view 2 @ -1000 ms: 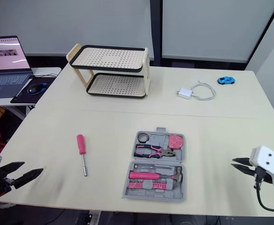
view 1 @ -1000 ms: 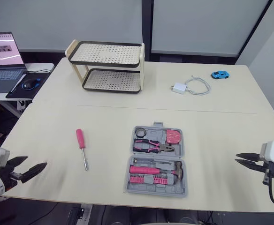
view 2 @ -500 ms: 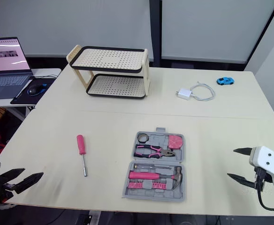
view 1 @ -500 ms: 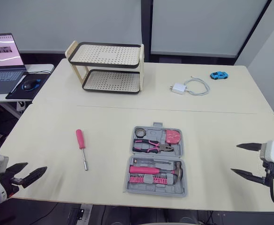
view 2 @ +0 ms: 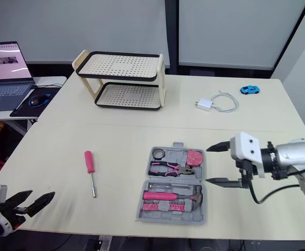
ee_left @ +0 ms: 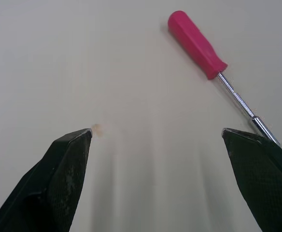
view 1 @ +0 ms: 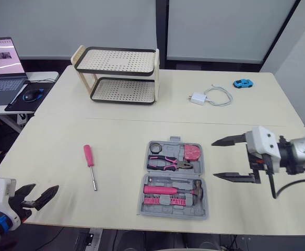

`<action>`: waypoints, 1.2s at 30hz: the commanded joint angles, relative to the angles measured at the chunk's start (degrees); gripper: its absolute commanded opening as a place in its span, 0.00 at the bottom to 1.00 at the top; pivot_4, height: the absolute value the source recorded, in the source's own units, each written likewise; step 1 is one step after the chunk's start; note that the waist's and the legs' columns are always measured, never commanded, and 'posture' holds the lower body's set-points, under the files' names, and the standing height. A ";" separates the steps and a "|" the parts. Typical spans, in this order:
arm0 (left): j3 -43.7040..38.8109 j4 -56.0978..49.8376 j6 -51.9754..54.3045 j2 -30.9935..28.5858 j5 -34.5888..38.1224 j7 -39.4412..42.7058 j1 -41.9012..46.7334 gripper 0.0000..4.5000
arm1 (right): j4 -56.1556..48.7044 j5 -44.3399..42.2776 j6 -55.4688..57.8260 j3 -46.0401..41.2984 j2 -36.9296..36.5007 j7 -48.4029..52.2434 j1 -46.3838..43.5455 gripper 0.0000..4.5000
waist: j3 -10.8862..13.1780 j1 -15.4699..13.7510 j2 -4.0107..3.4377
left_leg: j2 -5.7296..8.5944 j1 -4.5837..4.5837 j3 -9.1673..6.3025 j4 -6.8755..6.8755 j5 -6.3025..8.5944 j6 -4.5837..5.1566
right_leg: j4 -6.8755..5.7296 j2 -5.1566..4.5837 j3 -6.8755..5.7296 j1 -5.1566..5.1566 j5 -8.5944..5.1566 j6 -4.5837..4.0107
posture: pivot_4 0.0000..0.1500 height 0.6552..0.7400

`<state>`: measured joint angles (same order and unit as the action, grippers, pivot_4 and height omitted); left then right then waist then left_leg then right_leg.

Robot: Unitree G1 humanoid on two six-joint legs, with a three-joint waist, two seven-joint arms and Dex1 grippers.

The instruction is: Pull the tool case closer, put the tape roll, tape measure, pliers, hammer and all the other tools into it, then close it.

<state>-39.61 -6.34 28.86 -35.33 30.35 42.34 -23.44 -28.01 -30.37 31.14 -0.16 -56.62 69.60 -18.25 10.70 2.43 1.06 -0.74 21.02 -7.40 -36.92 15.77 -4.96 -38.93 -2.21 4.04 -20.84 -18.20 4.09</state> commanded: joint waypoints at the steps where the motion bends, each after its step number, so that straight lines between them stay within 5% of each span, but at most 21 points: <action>1: 0.55 -5.62 1.89 2.50 1.06 -5.59 1.54 1.00 | 0.18 -0.11 1.39 2.47 1.11 -0.26 -3.93 0.99 | 0.00 -0.58 0.01 | 0.01 0.01 -0.02 0.00 0.00 0.00 | 0.00 0.00 -0.02 0.00 0.00 0.00 | 1.00 0.94; 7: 3.53 -10.22 3.39 11.51 0.02 -20.17 10.30 1.00 | 1.13 0.03 2.01 5.02 3.14 -0.38 -6.95 0.99 | -0.03 -1.10 0.08 | 0.08 0.09 -0.16 -0.02 0.00 -0.01 | 0.02 -0.04 -0.13 0.01 0.02 0.02 | 1.00 0.94; 19: 16.32 -6.26 2.79 18.17 -10.27 -34.00 20.75 1.00 | 0.18 1.20 1.31 6.06 3.07 -0.18 -4.66 0.99 | -0.04 -0.75 0.13 | 0.09 0.12 -0.13 -0.03 0.00 -0.02 | 0.00 0.00 -0.11 -0.02 0.02 0.02 | 1.00 0.94; 36: 22.45 -5.14 6.40 22.15 -15.55 -40.71 25.79 1.00 | -1.17 1.91 0.66 5.60 2.63 -0.04 -2.05 0.99 | -0.04 -0.79 0.13 | 0.12 0.16 -0.17 -0.04 -0.01 -0.03 | 0.02 0.01 -0.13 -0.02 0.03 0.04 | 1.00 0.94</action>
<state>-17.12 -9.22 34.90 -13.19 15.34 2.55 2.01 -27.37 -28.24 32.81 6.73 -53.40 69.53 -20.45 10.66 1.64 1.19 -0.62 21.18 -7.57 -36.97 15.75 -4.99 -38.91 -2.20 3.91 -20.86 -18.17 4.13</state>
